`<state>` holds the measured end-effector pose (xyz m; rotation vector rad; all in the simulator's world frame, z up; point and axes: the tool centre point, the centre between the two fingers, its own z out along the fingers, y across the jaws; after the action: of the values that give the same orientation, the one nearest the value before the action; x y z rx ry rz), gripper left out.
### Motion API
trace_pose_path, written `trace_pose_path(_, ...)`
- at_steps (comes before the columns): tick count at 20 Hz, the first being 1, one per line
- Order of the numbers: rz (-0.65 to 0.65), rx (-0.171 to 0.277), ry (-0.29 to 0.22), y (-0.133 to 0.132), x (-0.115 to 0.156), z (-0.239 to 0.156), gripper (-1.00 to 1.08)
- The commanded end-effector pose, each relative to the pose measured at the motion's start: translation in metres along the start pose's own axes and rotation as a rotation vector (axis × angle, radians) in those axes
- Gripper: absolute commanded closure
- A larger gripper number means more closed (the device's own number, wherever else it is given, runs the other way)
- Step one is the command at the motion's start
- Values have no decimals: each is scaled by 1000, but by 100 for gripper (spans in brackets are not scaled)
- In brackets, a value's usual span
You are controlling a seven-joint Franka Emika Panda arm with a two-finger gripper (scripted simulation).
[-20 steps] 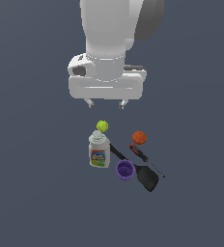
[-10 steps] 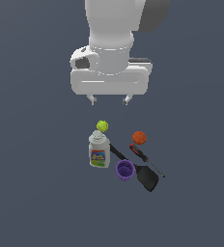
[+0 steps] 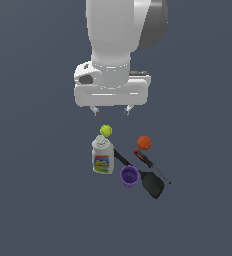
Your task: Pick up a designated object from a clutter of objects.
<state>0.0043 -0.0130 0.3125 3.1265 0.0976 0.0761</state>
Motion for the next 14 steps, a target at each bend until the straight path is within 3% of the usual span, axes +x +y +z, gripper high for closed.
trace_pose_path(1, -28, 2, -3, 3, -5, 15, -92)
trace_pose_path(14, -259, 16, -24, 20, -65, 130, -92)
